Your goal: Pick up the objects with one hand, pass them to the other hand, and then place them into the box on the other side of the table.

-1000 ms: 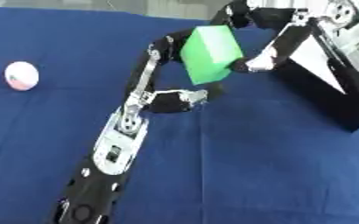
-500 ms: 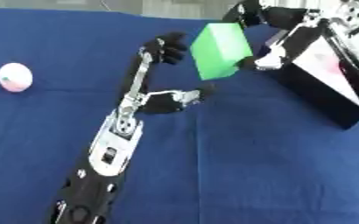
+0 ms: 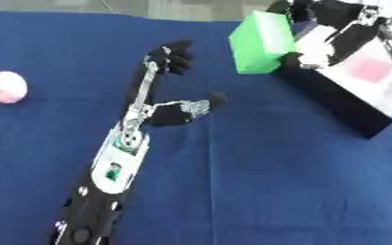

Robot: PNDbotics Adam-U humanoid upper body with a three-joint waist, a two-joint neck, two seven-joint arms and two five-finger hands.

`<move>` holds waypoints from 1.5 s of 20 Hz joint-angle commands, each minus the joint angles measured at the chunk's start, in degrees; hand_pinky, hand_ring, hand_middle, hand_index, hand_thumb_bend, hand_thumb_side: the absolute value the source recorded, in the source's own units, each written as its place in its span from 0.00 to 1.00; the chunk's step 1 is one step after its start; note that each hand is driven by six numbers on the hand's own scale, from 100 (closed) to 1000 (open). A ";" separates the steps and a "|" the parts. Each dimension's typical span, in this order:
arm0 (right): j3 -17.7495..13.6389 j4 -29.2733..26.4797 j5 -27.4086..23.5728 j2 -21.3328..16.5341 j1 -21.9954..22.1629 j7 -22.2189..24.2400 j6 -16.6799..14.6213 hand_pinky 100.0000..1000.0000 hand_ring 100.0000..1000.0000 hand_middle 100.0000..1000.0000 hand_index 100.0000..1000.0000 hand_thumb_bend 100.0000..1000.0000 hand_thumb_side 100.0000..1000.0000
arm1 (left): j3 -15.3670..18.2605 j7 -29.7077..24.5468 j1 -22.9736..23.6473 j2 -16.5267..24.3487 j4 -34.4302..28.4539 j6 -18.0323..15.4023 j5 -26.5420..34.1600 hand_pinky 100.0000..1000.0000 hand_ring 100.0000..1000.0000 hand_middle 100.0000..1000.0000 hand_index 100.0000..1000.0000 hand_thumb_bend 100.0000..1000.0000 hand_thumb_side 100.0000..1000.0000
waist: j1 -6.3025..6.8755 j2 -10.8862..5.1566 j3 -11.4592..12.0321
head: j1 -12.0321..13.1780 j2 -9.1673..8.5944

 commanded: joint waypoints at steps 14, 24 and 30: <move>-9.59 2.27 -1.03 -9.04 6.82 -12.01 1.56 0.77 0.87 0.35 0.43 0.18 0.00 | 0.44 0.28 -0.24 1.71 0.09 0.36 -0.58 0.61 0.59 0.58 0.80 0.77 0.27 | 1.40 -3.05 -1.23 | -2.79 -0.44; -13.74 10.69 5.45 -9.82 9.77 -17.78 1.31 0.77 0.87 0.36 0.44 0.20 0.00 | 0.52 0.17 -0.11 1.93 0.46 0.68 -1.13 0.62 0.60 0.58 0.80 0.76 0.25 | 1.72 -3.12 -1.61 | -3.32 -0.64; -14.44 15.84 9.20 -9.71 9.76 -18.72 0.01 0.77 0.87 0.36 0.44 0.20 0.00 | 0.68 -0.36 -0.11 2.01 0.47 0.86 -1.03 0.62 0.60 0.58 0.80 0.76 0.25 | 1.83 -3.11 -1.55 | -4.13 -0.88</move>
